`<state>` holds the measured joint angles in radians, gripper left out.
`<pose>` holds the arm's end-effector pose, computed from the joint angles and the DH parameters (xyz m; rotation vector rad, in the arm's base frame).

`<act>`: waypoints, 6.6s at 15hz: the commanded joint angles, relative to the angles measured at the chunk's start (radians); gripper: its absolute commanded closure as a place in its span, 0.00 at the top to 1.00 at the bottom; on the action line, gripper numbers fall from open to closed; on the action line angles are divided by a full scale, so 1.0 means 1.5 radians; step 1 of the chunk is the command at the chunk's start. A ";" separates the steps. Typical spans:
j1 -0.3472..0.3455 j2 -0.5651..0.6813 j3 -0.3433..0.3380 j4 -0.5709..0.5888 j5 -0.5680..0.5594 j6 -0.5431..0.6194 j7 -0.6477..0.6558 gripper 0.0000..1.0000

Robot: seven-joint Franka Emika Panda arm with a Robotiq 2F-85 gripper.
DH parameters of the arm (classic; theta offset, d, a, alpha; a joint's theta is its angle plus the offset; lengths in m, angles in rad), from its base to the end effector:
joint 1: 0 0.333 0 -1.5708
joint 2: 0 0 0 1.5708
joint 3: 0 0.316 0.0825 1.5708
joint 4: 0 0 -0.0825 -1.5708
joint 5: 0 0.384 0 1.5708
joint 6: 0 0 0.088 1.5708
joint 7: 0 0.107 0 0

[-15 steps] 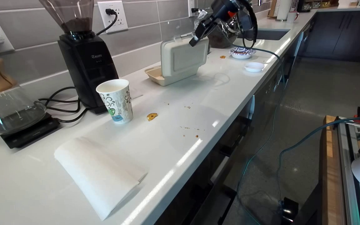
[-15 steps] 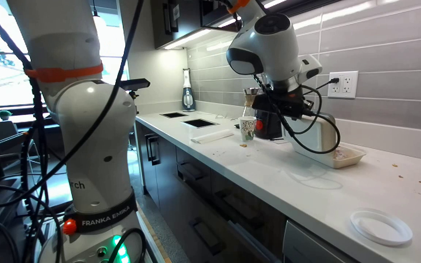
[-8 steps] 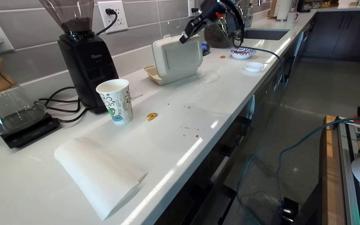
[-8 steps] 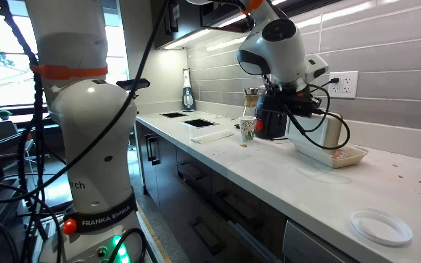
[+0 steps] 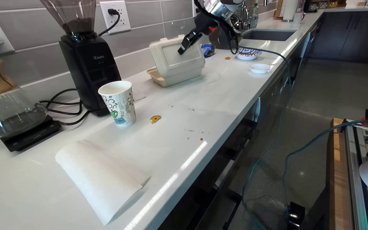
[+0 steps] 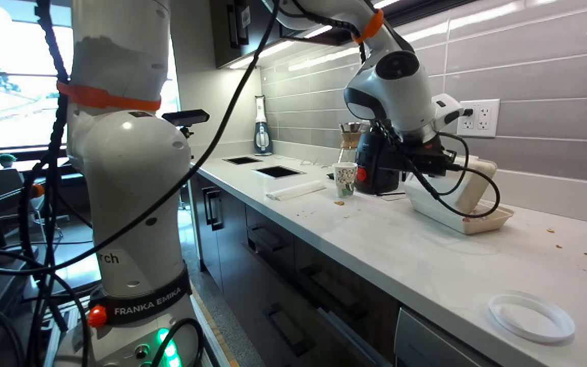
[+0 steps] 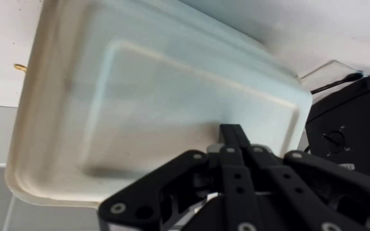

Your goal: Close the food pack.

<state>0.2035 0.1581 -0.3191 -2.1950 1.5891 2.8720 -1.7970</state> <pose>0.5411 -0.1173 0.3371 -2.7943 -0.3235 -1.2152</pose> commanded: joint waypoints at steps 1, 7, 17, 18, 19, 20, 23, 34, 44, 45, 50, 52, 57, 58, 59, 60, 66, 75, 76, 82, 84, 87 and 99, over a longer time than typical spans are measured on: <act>0.008 0.057 0.011 0.057 0.043 0.037 -0.037 0.00; 0.011 0.123 0.021 0.121 0.057 0.063 -0.052 0.00; 0.036 0.225 0.023 0.180 -0.042 0.124 0.018 0.00; 0.042 0.228 0.020 0.178 -0.065 0.130 0.035 0.00; 0.048 0.232 0.017 0.175 -0.093 0.137 0.054 0.00; 0.057 0.234 0.010 0.165 -0.135 0.140 0.086 0.00; 0.105 0.251 -0.042 0.140 -0.272 0.155 0.203 0.00; 0.338 0.315 -0.340 0.155 -0.559 -0.011 0.530 0.24; 0.090 0.149 -0.112 0.104 -1.018 0.036 0.871 0.93; 0.060 0.133 -0.086 0.099 -1.053 0.027 0.904 1.00; -0.079 0.063 0.053 0.063 -1.102 0.027 0.985 1.00; -0.116 0.050 0.092 0.054 -1.091 0.032 0.996 1.00; -0.151 0.031 0.130 0.039 -1.089 0.029 1.051 1.00; -0.151 0.029 0.126 0.040 -1.093 0.017 1.074 1.00; -0.151 0.025 0.124 0.037 -1.095 0.021 1.090 1.00; -0.148 0.018 0.122 0.033 -1.098 0.017 1.109 1.00; -0.107 -0.025 0.081 0.007 -1.105 -0.013 1.185 1.00; -0.144 -0.164 0.138 -0.045 -1.085 -0.208 1.198 1.00; -0.147 -0.181 0.141 -0.046 -1.084 -0.243 1.197 1.00; -0.158 -0.292 0.153 -0.062 -1.080 -0.440 1.200 1.00; -0.162 -0.332 0.157 -0.076 -1.082 -0.482 1.202 1.00; -0.169 -0.386 0.160 -0.104 -1.083 -0.517 1.208 1.00; -0.186 -0.558 0.157 -0.214 -1.075 -0.546 1.202 1.00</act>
<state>-0.0581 -0.6065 -0.0898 -2.4649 -0.0305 2.0722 -0.0025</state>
